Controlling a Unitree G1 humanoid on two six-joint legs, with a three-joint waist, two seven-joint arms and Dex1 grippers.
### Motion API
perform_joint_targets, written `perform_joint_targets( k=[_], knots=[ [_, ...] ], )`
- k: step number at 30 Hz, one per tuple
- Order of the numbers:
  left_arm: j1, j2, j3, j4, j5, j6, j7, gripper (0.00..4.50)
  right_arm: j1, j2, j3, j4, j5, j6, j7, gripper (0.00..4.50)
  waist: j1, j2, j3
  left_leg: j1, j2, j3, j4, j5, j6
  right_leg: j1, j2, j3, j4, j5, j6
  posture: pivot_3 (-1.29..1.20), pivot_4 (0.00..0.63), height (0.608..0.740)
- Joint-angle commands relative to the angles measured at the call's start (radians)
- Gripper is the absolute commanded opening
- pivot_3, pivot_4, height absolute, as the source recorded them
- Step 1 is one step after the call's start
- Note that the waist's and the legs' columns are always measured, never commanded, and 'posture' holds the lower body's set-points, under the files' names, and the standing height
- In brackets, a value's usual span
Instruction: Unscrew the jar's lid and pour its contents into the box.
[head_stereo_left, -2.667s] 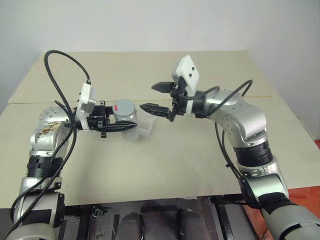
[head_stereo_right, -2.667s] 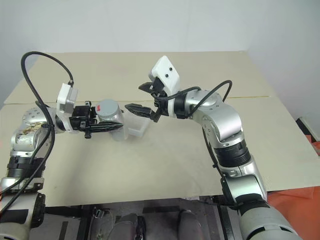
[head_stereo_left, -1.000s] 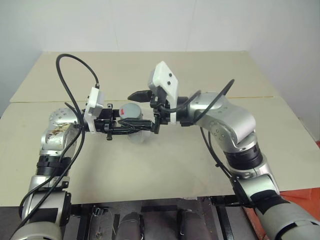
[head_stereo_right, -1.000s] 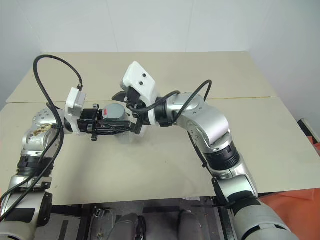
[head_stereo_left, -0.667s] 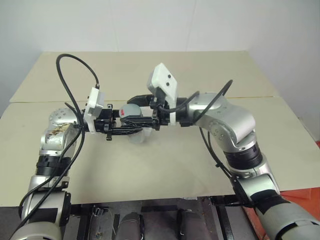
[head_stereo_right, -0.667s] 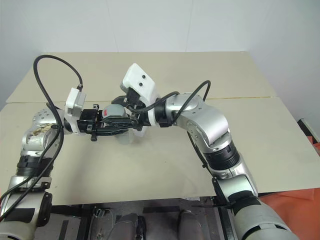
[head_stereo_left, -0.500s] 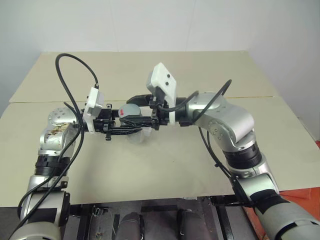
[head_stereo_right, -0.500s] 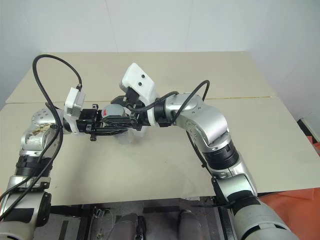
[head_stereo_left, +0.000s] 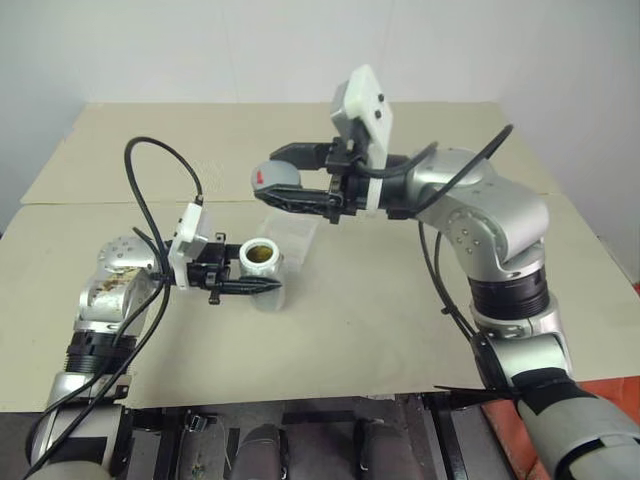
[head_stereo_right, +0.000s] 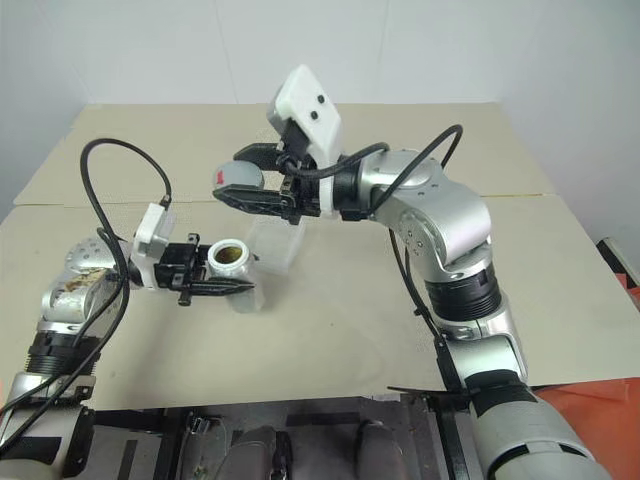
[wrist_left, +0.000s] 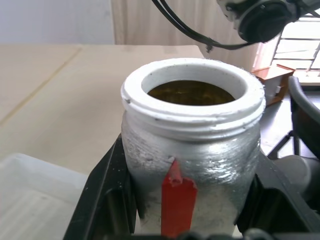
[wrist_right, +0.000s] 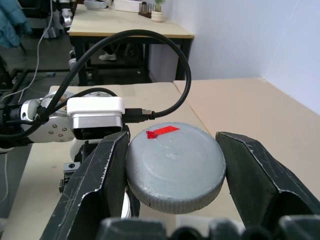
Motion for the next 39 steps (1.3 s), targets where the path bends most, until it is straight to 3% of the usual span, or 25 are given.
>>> perform_joint_targets(
  k=[1, 12, 20, 24, 29, 35, 39],
  knots=[
    [-0.011, 0.010, 0.025, -0.043, -0.022, -0.002, 0.015, 2.03, 0.008, -0.025, -0.026, -0.014, -0.023, -0.036, -0.013, 2.74, 0.000, 0.000, 0.000, 0.000, 0.000, 0.000, 0.000, 0.000, 0.000, 0.000, 0.000, 0.000, 0.000, 0.000, 0.000, 0.00, 0.150, 0.740],
    [-0.051, 0.028, 0.142, 0.019, -0.050, 0.014, 0.129, 2.03, 0.209, -0.117, 0.005, 0.071, -0.206, -0.041, -0.147, 2.74, -0.001, 0.000, 0.000, 0.000, 0.000, 0.000, 0.000, 0.000, 0.000, 0.000, 0.000, 0.000, 0.000, 0.000, 0.000, 0.00, 0.150, 0.740],
    [-0.047, 0.029, 0.161, 0.006, -0.065, 0.017, 0.160, 2.03, 0.246, -0.033, 0.031, 0.339, -0.367, -0.085, -0.317, 2.74, -0.006, 0.000, 0.000, 0.000, 0.000, 0.000, 0.000, 0.000, 0.000, 0.000, 0.000, 0.000, 0.000, 0.000, 0.000, 0.00, 0.150, 0.740],
    [-0.031, 0.029, 0.177, -0.018, -0.089, 0.031, 0.177, 2.03, 0.265, -0.009, 0.028, 0.372, -0.399, -0.082, -0.347, 2.74, -0.006, 0.000, 0.000, 0.000, 0.000, 0.000, 0.000, 0.000, 0.000, 0.000, 0.000, 0.000, -0.001, 0.000, 0.000, 0.00, 0.150, 0.740],
    [-0.025, 0.041, 0.173, -0.025, -0.077, 0.028, 0.192, 2.03, 0.293, -0.061, 0.032, 0.294, -0.381, -0.033, -0.259, 4.38, -0.003, 0.000, 0.000, 0.000, 0.000, 0.000, 0.000, 0.000, 0.000, 0.000, 0.000, 0.000, -0.001, 0.000, 0.000, 0.00, 0.150, 0.740],
    [-0.089, 0.041, 0.142, 0.032, -0.011, -0.039, 0.206, 2.03, 0.274, -0.252, 0.014, 0.079, -0.234, 0.023, 0.041, 4.45, 0.002, 0.000, 0.000, -0.001, 0.000, 0.000, 0.000, 0.000, 0.000, 0.000, 0.000, 0.000, -0.002, 0.000, 0.000, 0.00, 0.150, 0.740],
    [-0.184, -0.002, 0.067, 0.131, 0.240, -0.247, 0.425, 2.03, 0.221, -0.336, -0.054, 0.008, -0.080, 0.045, 0.225, 4.45, 0.003, 0.000, 0.000, 0.000, 0.000, 0.000, 0.000, 0.000, 0.001, 0.001, 0.000, 0.000, -0.002, 0.000, 0.000, 0.00, 0.150, 0.740]
  ],
)
